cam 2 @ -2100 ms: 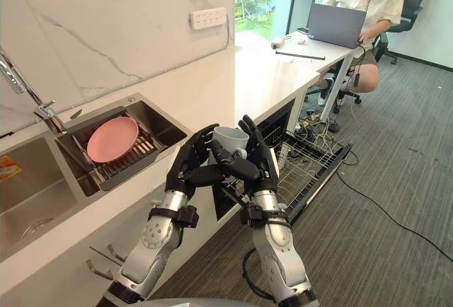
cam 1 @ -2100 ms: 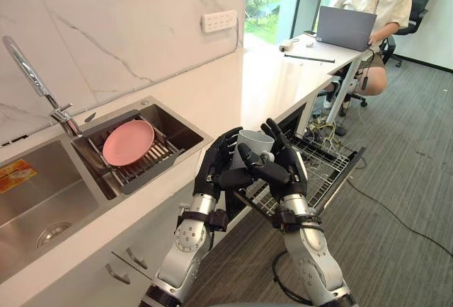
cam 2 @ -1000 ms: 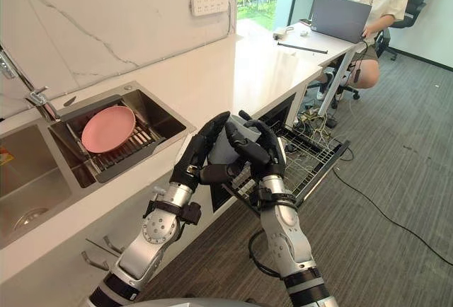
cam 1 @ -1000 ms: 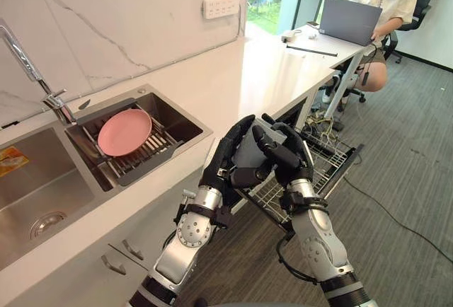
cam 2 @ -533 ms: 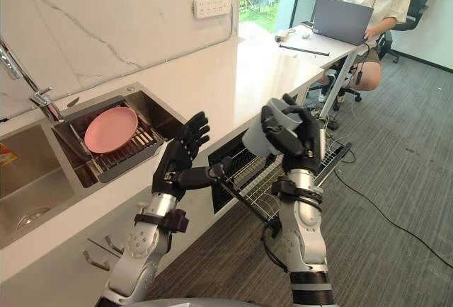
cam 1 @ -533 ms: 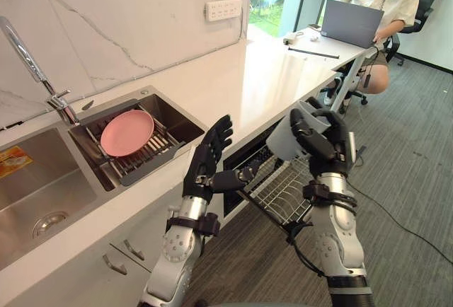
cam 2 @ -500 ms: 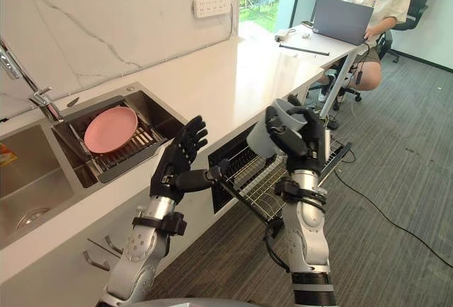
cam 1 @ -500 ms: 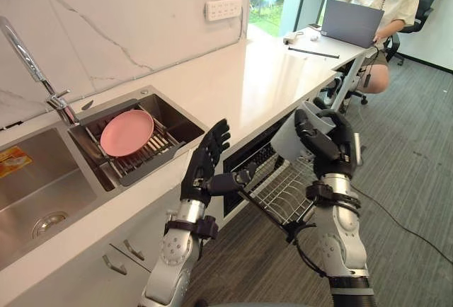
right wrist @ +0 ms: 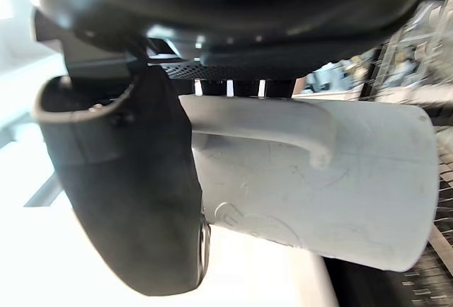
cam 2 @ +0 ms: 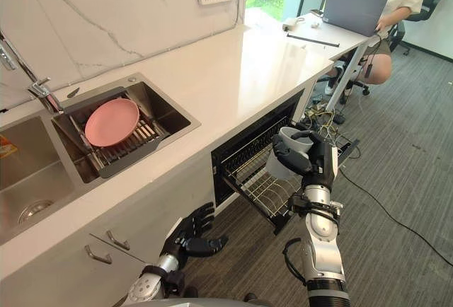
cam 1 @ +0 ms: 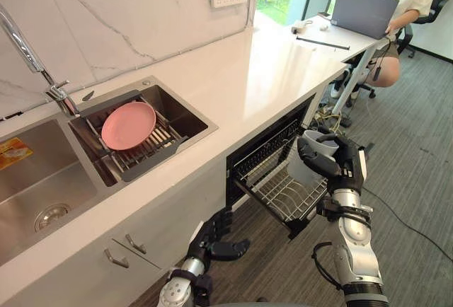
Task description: Walk over to the sink, pick up the cup, carry it to the dishwasher, place the cup inside the dishwasher, then close the dishwasher door
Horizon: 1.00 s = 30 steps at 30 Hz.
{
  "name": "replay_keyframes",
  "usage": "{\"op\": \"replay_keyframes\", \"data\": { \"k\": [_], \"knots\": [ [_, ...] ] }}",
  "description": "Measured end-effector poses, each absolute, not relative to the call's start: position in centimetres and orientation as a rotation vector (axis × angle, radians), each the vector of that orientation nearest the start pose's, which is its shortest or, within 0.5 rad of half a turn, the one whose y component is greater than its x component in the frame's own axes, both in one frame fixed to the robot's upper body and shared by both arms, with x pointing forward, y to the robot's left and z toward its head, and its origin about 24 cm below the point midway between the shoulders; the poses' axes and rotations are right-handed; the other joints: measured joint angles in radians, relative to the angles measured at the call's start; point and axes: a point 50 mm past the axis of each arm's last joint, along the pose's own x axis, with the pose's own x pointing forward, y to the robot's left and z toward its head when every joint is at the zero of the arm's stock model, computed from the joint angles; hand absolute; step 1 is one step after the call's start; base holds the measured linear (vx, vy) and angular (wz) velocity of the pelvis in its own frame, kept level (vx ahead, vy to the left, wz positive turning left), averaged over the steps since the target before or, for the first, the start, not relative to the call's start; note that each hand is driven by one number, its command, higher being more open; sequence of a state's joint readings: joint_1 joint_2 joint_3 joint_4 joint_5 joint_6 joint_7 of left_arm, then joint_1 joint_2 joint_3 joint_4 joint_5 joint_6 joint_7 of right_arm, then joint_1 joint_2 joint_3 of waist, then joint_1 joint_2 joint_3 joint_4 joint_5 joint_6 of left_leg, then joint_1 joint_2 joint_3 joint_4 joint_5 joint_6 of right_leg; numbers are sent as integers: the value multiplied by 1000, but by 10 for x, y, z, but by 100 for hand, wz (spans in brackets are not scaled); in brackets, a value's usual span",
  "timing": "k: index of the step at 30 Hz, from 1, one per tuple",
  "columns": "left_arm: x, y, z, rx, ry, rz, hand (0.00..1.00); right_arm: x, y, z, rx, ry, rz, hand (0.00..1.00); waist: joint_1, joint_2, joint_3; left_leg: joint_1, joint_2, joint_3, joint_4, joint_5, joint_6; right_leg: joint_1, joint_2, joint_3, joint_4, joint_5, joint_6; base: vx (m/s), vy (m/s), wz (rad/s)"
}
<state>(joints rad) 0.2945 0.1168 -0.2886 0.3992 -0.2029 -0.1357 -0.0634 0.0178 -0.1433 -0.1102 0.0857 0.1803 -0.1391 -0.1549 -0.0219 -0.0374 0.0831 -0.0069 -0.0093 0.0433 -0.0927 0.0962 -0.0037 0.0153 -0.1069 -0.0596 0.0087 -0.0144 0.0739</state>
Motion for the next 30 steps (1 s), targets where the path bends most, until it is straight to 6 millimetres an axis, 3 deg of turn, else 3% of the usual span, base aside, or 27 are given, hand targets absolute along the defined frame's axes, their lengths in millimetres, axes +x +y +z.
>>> {"op": "replay_keyframes", "data": {
  "k": [5, 11, 18, 24, 30],
  "knots": [
    [123, 170, -116, -41, 710, 8, 90, 255, -217, 31, -108, -6, -286, 30, 8, 16, 73, -41, -4, -24, 5, 15, 4, -27, -1, -28, 0, 7, 2, -15, -1, 17],
    [148, 207, -108, -44, 642, 234, 90, 293, -232, 59, -309, -67, -307, 30, 35, 44, 206, -172, -7, -42, 83, 19, 6, -119, -8, -49, 26, 25, 1, -57, 24, 15],
    [157, 213, -107, -104, 608, 348, 90, 329, -257, 99, -495, -115, -389, 30, 62, 90, 300, -275, -2, -55, 113, 27, 2, -223, -5, -53, 67, 33, -6, -77, -2, 4],
    [160, 213, -106, -144, 589, 404, 90, 350, -273, 137, -581, -169, -476, 30, 72, 96, 355, -322, 6, -56, 91, 60, 3, -285, 4, -51, 74, 43, -13, -6, -2, 0],
    [175, 211, -101, -164, 540, 408, 90, 358, -284, 146, -655, -143, -503, 30, 90, 107, 362, -343, 11, -60, 59, 81, 1, -321, 9, -53, 75, 45, -16, 0, 0, 0]
  ]
}}
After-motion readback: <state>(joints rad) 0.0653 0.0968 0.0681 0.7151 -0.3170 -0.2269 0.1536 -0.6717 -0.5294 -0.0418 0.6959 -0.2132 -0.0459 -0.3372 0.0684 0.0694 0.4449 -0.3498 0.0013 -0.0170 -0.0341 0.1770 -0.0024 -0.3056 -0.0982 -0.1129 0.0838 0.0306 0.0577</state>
